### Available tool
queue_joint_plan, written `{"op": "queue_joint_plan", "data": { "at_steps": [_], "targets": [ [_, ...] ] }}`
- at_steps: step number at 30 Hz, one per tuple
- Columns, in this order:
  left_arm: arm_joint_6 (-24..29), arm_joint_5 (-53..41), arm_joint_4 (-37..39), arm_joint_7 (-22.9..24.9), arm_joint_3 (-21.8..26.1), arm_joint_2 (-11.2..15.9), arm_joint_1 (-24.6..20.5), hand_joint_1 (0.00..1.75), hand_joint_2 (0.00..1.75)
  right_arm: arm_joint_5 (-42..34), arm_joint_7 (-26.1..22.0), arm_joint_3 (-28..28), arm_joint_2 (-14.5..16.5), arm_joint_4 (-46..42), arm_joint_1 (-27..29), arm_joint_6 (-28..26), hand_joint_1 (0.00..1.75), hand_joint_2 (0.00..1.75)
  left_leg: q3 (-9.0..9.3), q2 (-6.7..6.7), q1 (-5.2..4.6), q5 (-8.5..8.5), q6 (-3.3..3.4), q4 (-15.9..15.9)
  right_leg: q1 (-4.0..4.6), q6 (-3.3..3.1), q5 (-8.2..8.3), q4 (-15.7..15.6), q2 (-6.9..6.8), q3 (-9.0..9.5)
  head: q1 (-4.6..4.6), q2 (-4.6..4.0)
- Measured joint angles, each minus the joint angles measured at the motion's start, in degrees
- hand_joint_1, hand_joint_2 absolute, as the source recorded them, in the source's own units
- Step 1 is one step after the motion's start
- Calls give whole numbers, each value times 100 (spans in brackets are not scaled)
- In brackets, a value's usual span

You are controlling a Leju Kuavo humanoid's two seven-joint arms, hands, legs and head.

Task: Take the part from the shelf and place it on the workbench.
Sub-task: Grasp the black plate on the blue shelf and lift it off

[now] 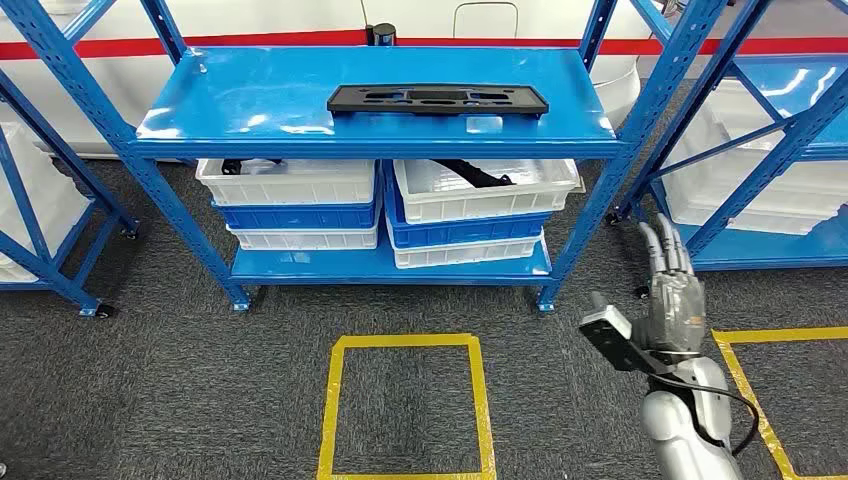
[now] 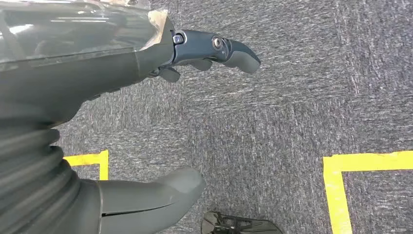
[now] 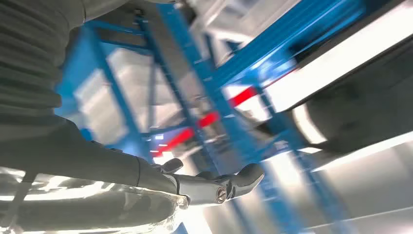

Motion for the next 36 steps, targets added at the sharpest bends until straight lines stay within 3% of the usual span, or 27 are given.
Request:
{"op": "queue_joint_plan", "data": {
  "at_steps": [4, 8, 13, 17, 36],
  "targets": [
    [10, -42, 0, 12, 19, -10, -1, 0, 175, 324, 126, 545, 3, -95, -82, -2, 0, 175, -1, -1, 0, 0, 0, 0, 0, 0, 0, 1, 0, 0, 1, -1],
    [12, -83, 1, 52, 50, -25, -5, 0, 0, 750, 298, 1277, 7, -140, -243, -2, 0, 175, -3, 0, 0, 0, 0, 0, 0, 0, 0, 1, 0, -1, 1, 0],
    [-34, -188, 18, 222, 58, -53, -51, 0, 0, 1432, 716, 2467, 49, -25, -684, 14, 0, 175, -3, 5, 1, 1, 0, 0, 0, -1, 1, 1, 5, -10, -1, -1],
    [-77, -231, 34, 302, 70, -61, -67, 0, 0, 1568, 902, 2971, 87, 136, -886, 4, 0, 175, -5, -2, 2, 5, 1, 0, 0, -1, 1, 2, 4, -9, -2, -1],
    [-197, -364, 39, 410, 75, -54, -68, 0, 0, 1535, 1166, 3355, -44, 284, -960, -27, 0, 175, -8, 4, 1, 5, 1, 0, 0, -1, 1, 1, 5, -13, -1, 0]
  ]
}}
